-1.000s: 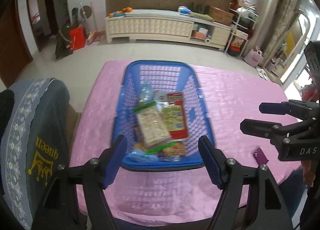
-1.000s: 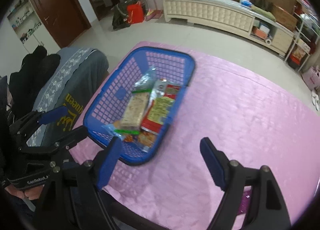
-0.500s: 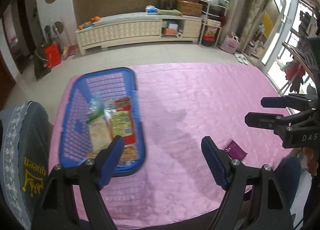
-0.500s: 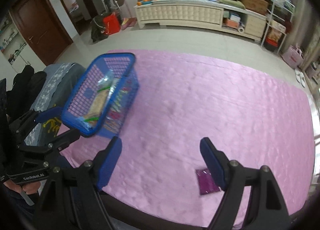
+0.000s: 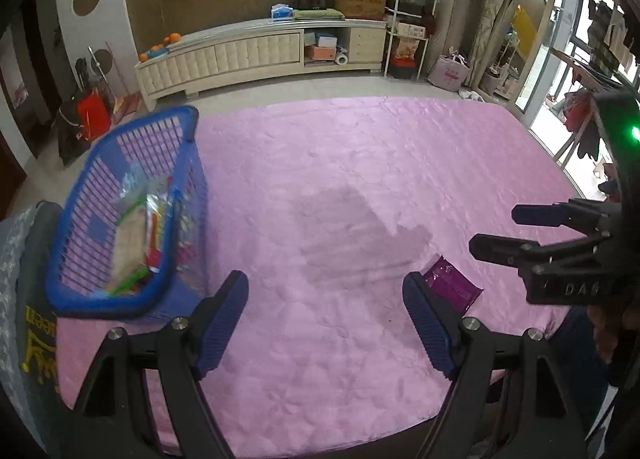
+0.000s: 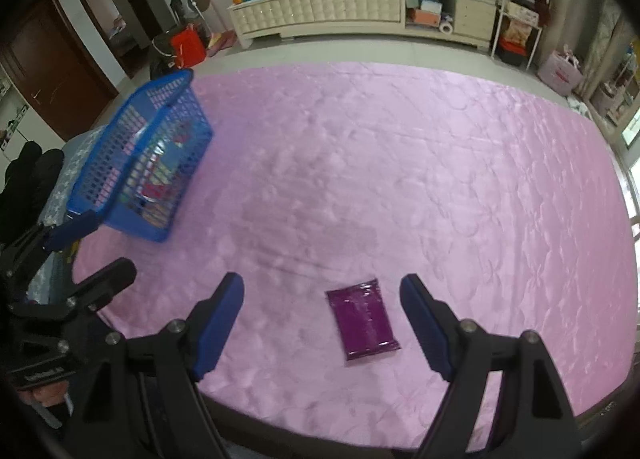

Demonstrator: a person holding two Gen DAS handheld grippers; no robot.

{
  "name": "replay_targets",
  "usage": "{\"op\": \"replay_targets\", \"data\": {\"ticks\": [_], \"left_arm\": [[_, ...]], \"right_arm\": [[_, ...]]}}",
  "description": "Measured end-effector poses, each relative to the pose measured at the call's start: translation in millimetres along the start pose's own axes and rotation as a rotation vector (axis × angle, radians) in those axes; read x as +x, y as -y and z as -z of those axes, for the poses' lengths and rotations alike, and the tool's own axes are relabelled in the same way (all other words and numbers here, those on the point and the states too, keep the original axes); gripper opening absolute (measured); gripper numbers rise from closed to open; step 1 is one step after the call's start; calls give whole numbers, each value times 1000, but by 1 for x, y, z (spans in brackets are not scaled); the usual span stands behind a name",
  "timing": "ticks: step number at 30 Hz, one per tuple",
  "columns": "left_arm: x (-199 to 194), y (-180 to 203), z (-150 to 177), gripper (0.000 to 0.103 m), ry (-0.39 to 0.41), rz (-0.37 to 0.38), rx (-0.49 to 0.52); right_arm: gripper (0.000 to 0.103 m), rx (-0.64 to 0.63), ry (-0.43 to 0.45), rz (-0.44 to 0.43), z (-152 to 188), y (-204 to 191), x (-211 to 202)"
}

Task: Organize snacks
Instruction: 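Move the right tool back toward the purple pack on the table, then grasp the purple pack with the right tool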

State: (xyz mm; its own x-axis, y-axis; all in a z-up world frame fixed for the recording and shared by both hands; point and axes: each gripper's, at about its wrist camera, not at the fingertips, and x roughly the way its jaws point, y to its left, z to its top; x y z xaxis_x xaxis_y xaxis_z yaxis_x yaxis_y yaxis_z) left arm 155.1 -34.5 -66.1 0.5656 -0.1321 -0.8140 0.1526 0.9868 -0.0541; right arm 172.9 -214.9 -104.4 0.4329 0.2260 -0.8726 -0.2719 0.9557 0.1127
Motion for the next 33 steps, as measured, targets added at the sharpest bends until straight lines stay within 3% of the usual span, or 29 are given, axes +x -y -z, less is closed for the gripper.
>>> {"op": "replay_targets", "data": {"ticks": [4,9,17,19,21,27,33], "left_arm": [[20,7,11,78,-8,22,-11],[37,13,24,78,2,-20,6],[68,14,47,78,-91,41,-9],[74,16,51,87,-104,28,-2],[79,19,51,87,-110,16,8],[98,20,50,103,-150,14,1],[111,9,48,103,-170,4,-27]], "right_arm": [[84,-82,101,71,27,2,5],[85,-53,26,58,43,17,28],[86,-34,-11,84,55,34,62],[88,-72,-14,100,55,30,68],[91,-94,-23,113,55,28,75],[94,-117,-89,63,54,31,100],[93,-159,-60,66,54,26,104]]}}
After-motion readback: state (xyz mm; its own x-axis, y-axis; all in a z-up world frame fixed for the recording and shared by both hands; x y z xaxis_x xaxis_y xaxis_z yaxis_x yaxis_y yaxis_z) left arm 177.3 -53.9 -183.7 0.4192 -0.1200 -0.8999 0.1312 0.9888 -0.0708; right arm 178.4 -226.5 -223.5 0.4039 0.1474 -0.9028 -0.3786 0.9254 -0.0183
